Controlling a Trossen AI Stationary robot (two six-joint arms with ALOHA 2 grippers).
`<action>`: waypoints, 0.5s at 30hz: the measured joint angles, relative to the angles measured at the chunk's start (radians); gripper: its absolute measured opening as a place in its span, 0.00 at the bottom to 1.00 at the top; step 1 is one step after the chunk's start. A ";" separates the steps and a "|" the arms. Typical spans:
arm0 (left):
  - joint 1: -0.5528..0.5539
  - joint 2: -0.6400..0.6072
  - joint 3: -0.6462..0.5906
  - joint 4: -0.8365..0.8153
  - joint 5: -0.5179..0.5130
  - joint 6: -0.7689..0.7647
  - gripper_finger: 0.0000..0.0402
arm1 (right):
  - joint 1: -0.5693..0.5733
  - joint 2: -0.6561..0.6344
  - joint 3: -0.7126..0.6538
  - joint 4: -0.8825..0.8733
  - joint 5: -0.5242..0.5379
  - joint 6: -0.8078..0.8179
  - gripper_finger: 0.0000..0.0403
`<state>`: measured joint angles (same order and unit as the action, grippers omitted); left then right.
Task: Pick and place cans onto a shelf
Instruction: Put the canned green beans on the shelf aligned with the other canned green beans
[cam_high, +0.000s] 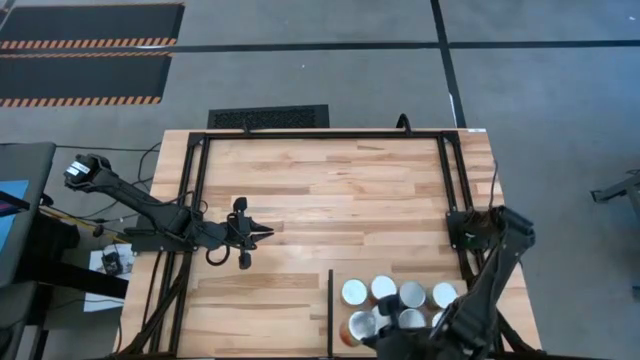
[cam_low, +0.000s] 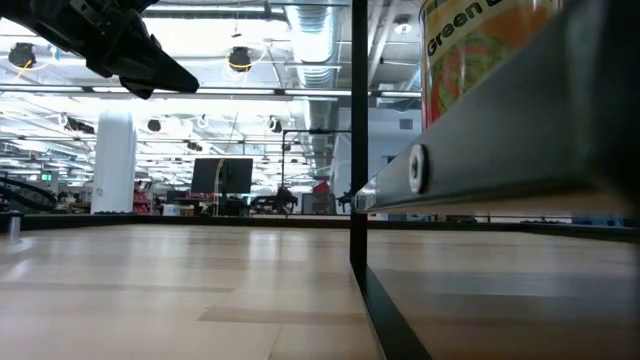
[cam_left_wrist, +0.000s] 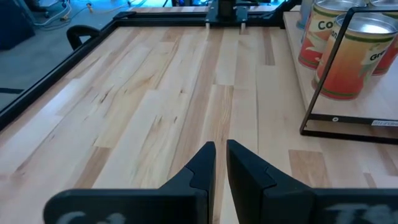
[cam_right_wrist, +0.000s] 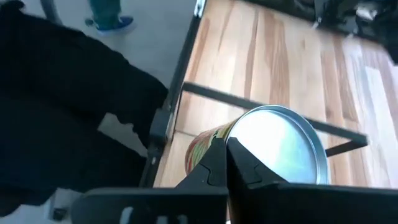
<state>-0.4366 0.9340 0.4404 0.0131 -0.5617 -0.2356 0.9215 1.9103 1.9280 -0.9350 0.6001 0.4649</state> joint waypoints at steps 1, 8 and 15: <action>0.000 0.000 0.000 0.000 0.000 -0.001 0.08 | -0.002 0.017 0.015 -0.018 0.000 0.009 0.01; 0.000 0.000 0.000 -0.001 0.000 -0.001 0.08 | -0.023 0.080 0.056 -0.058 -0.039 0.040 0.01; 0.000 0.000 0.000 -0.005 0.003 -0.005 0.08 | -0.062 0.092 0.032 -0.055 -0.084 0.043 0.01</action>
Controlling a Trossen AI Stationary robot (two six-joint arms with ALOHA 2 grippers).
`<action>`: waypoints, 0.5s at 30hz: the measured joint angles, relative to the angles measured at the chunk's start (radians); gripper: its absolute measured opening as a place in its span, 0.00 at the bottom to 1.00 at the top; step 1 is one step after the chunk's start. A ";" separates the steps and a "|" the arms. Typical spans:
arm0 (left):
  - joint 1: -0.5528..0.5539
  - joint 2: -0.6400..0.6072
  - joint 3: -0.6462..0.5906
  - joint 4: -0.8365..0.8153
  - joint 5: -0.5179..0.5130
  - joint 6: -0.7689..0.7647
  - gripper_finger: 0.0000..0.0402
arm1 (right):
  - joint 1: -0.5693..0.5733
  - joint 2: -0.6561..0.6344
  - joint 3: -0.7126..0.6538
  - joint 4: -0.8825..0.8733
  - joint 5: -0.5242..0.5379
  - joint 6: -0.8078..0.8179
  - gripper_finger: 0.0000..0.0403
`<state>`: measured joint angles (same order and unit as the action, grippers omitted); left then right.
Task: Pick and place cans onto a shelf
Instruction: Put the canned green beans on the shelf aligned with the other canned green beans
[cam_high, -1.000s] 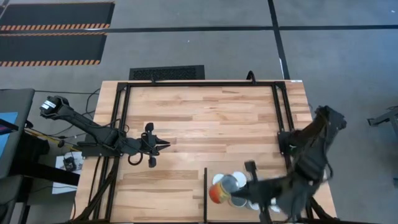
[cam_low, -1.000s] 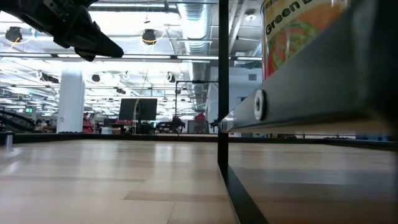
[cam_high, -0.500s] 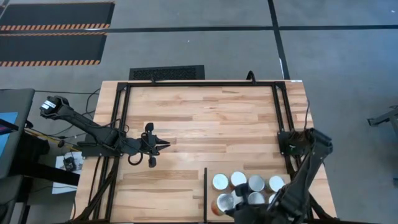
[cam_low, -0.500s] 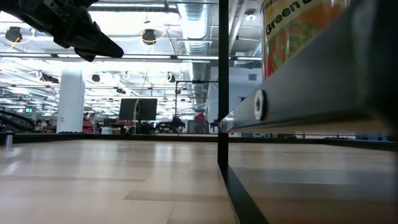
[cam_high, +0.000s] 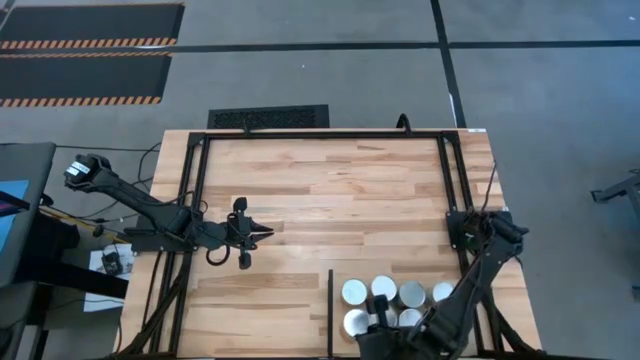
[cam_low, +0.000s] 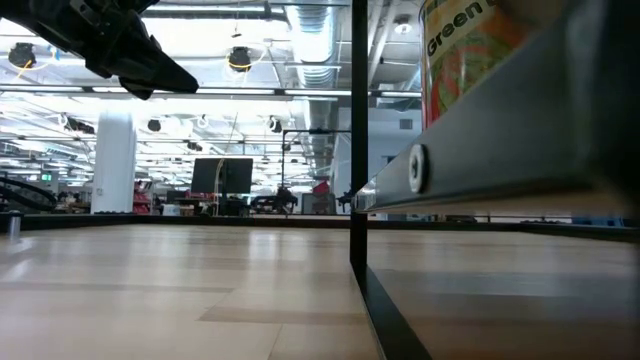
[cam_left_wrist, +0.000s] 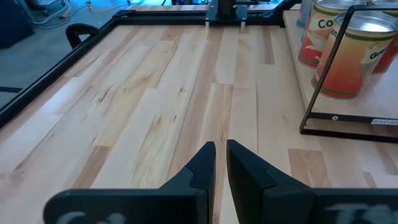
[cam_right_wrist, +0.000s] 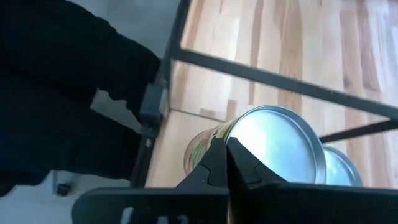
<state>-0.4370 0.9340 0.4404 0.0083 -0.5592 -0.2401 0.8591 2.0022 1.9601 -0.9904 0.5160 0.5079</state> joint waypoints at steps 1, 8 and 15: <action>0.000 0.000 0.000 0.000 0.000 0.000 0.08 | -0.002 0.001 -0.002 -0.008 -0.003 0.000 0.01; 0.000 0.000 0.000 -0.004 0.000 0.001 0.08 | -0.018 0.031 -0.002 -0.006 -0.029 0.048 0.01; -0.001 0.000 0.000 -0.012 -0.002 0.011 0.08 | -0.045 0.078 -0.001 -0.032 -0.098 0.073 0.01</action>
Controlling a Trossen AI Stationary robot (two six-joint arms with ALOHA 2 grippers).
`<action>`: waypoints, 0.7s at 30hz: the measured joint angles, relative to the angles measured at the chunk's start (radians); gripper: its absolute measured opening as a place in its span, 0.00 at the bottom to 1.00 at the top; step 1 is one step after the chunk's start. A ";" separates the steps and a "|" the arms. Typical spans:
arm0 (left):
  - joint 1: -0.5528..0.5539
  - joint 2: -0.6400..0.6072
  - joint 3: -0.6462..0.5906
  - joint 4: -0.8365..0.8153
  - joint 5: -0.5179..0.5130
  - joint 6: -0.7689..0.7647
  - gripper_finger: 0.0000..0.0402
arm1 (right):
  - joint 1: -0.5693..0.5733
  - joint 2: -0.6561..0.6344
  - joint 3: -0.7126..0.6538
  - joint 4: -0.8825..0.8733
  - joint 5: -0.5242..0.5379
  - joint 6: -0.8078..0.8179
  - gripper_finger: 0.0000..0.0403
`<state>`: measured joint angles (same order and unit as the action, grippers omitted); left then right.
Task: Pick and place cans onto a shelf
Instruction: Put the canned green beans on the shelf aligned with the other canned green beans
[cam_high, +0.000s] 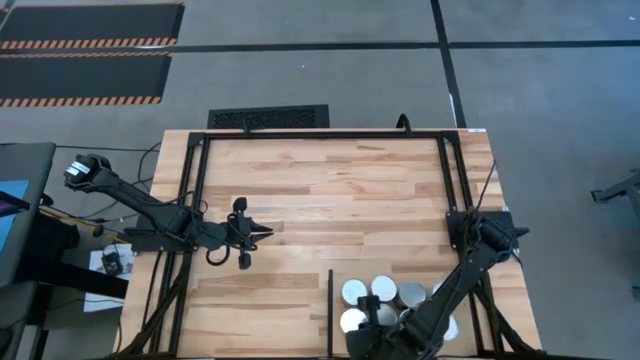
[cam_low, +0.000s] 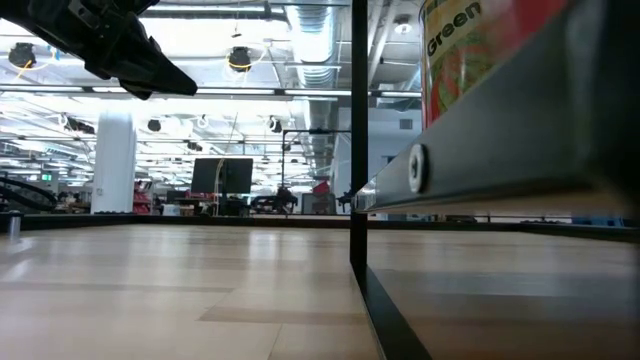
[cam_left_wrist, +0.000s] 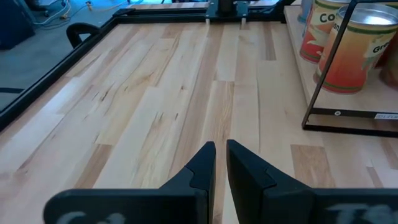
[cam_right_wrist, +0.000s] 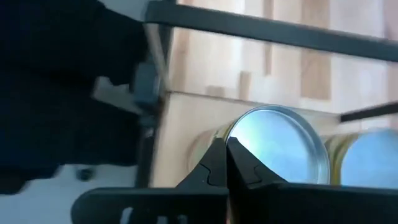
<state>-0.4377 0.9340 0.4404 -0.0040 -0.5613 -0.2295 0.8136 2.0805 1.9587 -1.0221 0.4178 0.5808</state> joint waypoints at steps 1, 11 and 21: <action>0.000 0.000 0.000 0.000 0.000 0.000 0.08 | -0.002 0.005 -0.001 -0.004 -0.006 0.001 0.01; 0.000 0.000 0.000 -0.005 -0.002 -0.001 0.08 | -0.005 0.004 -0.001 -0.012 -0.003 0.006 0.01; 0.000 0.000 0.000 -0.005 0.004 -0.001 0.08 | -0.021 0.004 -0.001 -0.017 -0.021 0.006 0.07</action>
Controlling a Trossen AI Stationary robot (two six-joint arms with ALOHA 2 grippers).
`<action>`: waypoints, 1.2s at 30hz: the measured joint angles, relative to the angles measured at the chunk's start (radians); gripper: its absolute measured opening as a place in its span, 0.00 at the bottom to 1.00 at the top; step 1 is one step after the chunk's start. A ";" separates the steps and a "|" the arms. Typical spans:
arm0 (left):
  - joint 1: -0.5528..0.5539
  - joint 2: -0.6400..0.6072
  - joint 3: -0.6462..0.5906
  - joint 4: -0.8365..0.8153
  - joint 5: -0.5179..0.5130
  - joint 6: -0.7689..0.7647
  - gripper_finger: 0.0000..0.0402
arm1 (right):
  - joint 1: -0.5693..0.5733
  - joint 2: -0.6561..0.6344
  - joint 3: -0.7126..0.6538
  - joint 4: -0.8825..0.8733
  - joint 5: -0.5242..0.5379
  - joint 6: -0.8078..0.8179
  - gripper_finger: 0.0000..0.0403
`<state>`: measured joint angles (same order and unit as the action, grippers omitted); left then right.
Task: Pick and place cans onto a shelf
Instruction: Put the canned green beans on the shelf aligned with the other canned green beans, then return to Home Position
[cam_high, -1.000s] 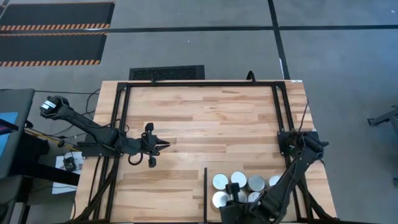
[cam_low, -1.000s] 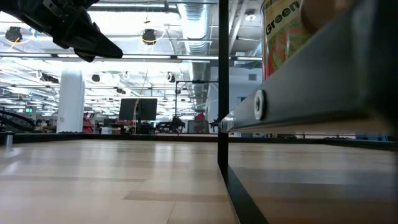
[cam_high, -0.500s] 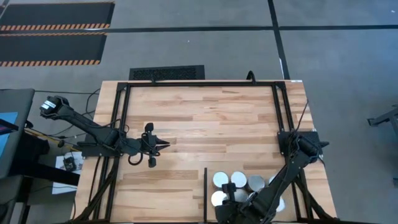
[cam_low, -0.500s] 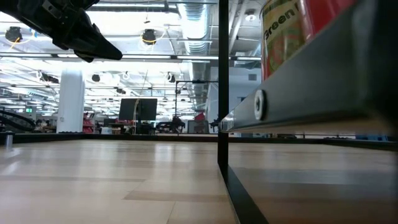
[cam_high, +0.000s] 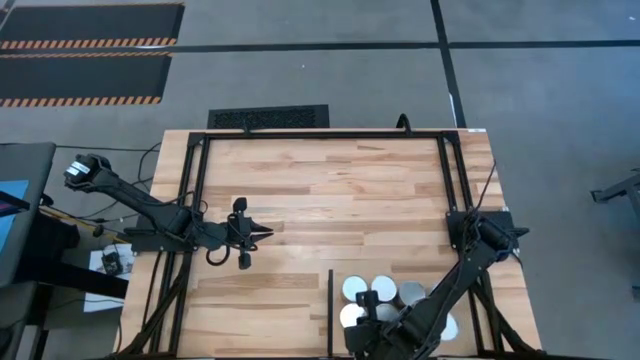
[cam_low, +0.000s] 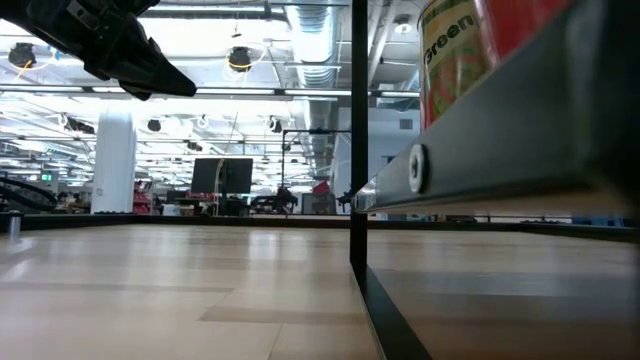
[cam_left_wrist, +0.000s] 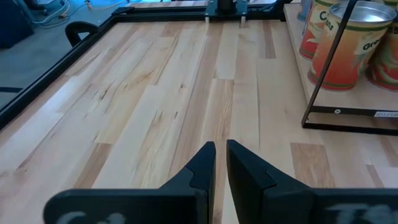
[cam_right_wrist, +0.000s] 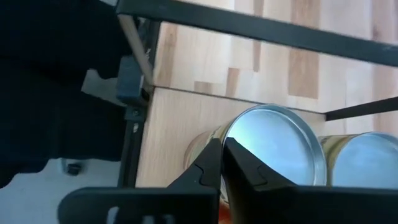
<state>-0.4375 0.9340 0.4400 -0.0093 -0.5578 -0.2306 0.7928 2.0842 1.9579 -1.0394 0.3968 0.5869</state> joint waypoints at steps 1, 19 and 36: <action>0.000 0.000 0.000 0.000 0.000 0.000 0.08 | -0.005 0.000 0.000 0.000 -0.006 0.000 0.07; 0.000 0.000 0.000 0.000 0.001 -0.001 0.08 | -0.028 0.000 0.000 -0.027 -0.059 0.043 0.15; 0.001 0.000 0.000 0.022 0.001 -0.002 0.08 | -0.021 -0.002 0.110 -0.098 -0.113 -0.037 0.10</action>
<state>-0.4366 0.9340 0.4397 0.0122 -0.5564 -0.2325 0.7715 2.0825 2.0680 -1.1378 0.2840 0.5500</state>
